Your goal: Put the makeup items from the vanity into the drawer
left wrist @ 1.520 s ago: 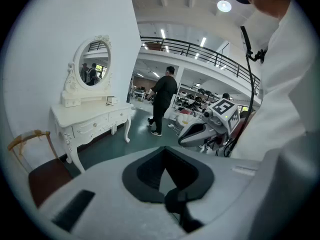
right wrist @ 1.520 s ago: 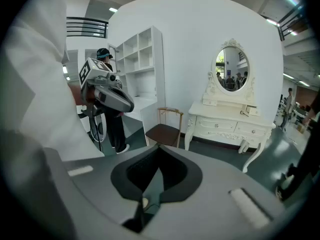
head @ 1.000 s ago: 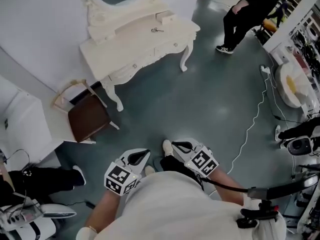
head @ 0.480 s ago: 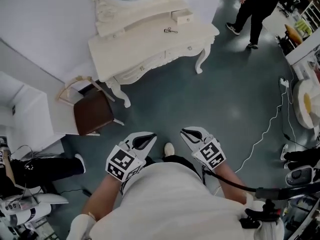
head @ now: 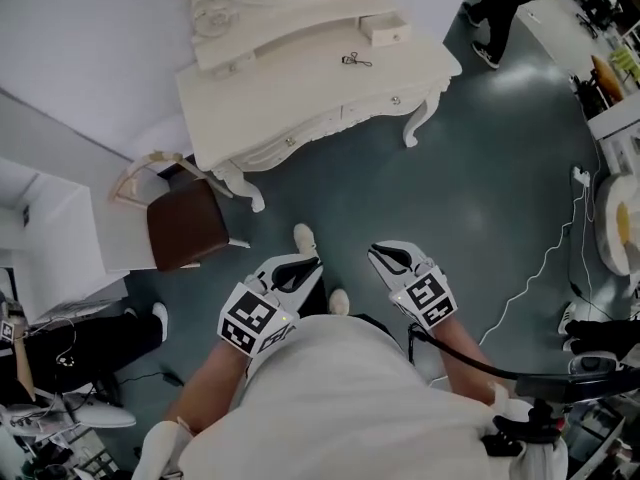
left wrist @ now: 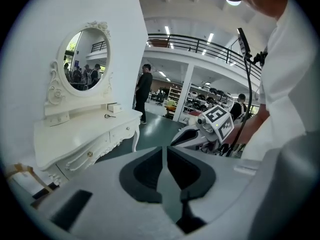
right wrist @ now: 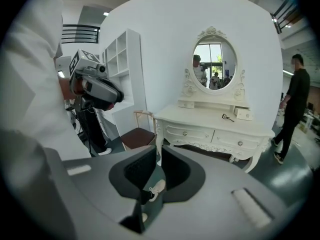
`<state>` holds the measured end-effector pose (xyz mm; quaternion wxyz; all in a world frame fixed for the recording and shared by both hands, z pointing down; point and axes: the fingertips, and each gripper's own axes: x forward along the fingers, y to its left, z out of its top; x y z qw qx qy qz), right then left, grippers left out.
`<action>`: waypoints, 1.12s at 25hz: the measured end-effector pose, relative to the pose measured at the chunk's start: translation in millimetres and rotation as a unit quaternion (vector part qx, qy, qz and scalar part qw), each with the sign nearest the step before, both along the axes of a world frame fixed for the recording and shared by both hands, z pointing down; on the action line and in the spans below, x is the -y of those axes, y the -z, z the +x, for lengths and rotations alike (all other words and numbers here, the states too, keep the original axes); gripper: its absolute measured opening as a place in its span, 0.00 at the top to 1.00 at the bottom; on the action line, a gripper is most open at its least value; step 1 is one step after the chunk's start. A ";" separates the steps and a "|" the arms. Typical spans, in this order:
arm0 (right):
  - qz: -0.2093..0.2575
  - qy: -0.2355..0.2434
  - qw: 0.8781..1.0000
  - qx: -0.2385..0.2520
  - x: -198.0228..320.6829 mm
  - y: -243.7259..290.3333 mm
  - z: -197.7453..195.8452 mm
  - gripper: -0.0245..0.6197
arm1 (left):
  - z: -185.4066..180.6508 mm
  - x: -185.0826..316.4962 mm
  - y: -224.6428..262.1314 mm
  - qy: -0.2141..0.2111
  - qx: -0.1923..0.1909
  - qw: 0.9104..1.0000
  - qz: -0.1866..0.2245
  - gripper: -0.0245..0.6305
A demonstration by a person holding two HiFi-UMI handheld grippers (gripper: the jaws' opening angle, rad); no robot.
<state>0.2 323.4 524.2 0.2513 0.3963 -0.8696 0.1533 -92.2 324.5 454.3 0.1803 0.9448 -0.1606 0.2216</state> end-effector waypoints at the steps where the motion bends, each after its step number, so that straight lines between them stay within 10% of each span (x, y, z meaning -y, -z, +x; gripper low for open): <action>1: -0.001 -0.001 1.000 -0.001 15.2 -0.1 1.8 0.91 | 0.6 15.8 -0.7 0.002 -0.005 1.000 -0.002 0.92; 16: 0.017 -0.023 0.997 -0.075 282.8 19.2 30.8 0.93 | -3.6 259.6 13.3 -0.029 -0.043 0.999 -0.008 0.96; 28: 0.008 0.004 0.992 -0.128 434.7 -28.5 85.0 0.93 | -8.1 354.4 6.0 0.056 -0.037 0.998 -0.007 0.96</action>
